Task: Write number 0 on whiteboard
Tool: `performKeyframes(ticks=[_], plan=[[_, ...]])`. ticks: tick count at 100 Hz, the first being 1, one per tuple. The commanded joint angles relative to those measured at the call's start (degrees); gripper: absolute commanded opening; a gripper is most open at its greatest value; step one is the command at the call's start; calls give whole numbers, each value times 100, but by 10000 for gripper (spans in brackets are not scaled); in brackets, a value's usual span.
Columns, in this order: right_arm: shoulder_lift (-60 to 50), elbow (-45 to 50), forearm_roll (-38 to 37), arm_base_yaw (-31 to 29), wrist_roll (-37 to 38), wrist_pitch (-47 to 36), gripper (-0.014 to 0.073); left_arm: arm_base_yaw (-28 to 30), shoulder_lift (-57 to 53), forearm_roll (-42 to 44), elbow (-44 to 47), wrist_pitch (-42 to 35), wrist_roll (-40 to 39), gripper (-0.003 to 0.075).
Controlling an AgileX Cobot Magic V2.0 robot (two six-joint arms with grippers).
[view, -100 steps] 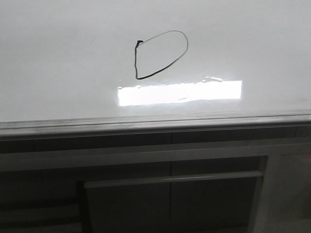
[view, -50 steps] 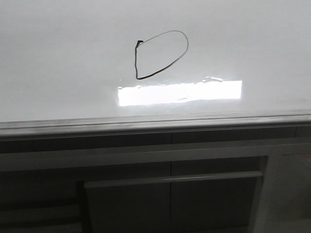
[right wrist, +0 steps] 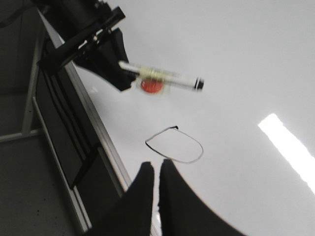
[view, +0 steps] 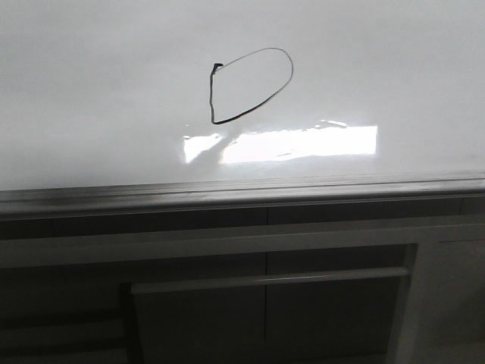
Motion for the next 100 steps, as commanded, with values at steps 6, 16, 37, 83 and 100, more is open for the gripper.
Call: performKeyframes(ticks=[6, 16, 37, 83, 100], plan=[[-235, 44, -291, -207, 77, -11, -69, 854, -119, -123, 322, -1720, -856, -20], [-370, 274, -437, -218, 197, 50, -69, 1424, -39, -382, 613, -2542, -856, -20], [-467, 746, -437, -218, 365, -171, -69, 1701, 445, -421, 683, -3087, -856, -20], [-467, 959, -276, -218, 710, -602, -69, 1616, 1584, -1206, 683, -2942, -856, -20], [-467, 959, -174, -218, 710, -638, -69, 1616, 1740, -1206, 683, -2994, -856, -20]])
